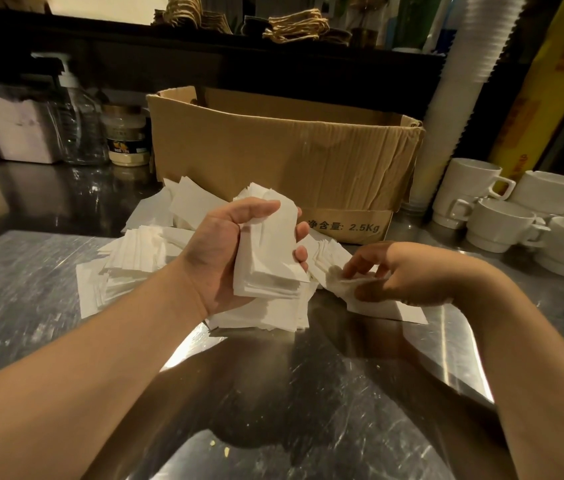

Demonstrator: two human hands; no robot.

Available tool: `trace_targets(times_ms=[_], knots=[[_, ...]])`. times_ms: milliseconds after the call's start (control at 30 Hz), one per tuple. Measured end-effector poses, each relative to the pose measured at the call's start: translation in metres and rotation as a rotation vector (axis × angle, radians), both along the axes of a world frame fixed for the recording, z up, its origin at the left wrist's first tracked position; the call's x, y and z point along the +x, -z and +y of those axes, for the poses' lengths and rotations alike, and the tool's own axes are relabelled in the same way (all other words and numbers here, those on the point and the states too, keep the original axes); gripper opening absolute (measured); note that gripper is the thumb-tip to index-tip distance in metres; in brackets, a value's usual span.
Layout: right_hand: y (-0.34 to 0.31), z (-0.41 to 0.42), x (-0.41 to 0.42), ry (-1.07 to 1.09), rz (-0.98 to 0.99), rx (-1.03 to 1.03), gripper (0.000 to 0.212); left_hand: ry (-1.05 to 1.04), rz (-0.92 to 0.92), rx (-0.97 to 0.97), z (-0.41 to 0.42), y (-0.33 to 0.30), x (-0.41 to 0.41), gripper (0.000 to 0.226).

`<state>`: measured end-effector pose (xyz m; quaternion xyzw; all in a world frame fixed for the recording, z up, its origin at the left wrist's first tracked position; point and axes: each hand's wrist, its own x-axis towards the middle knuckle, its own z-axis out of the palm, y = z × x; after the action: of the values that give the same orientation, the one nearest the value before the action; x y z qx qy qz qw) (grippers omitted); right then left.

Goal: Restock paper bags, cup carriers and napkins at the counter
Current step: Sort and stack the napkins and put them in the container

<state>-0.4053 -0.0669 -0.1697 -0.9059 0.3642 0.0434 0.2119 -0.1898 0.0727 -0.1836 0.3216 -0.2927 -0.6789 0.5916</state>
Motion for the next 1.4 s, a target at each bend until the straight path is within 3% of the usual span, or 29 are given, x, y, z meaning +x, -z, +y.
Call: trace_targets(times_ms=[100,667,867,1133,1300,1400], knots=[[0.002,-0.002,0.002,0.040,-0.042,-0.011,0.024,-0.004,0.000,0.004,0.000,0.000,0.000,0.066],[0.006,0.003,0.005,0.030,-0.075,-0.030,0.045,-0.002,-0.011,-0.005,0.001,-0.002,0.000,0.061],[0.011,0.002,0.011,-0.028,-0.171,-0.102,0.025,-0.006,-0.016,-0.009,0.001,-0.001,0.000,0.065],[0.009,0.004,0.012,0.035,-0.197,-0.199,0.019,-0.004,-0.014,-0.013,0.001,0.000,0.000,0.062],[0.000,0.013,0.010,0.072,-0.495,-0.134,0.010,0.007,-0.008,-0.043,0.001,0.000,0.000,0.059],[-0.006,0.019,0.007,0.060,-0.746,0.026,0.014,0.032,0.036,-0.049,0.001,0.002,0.002,0.058]])
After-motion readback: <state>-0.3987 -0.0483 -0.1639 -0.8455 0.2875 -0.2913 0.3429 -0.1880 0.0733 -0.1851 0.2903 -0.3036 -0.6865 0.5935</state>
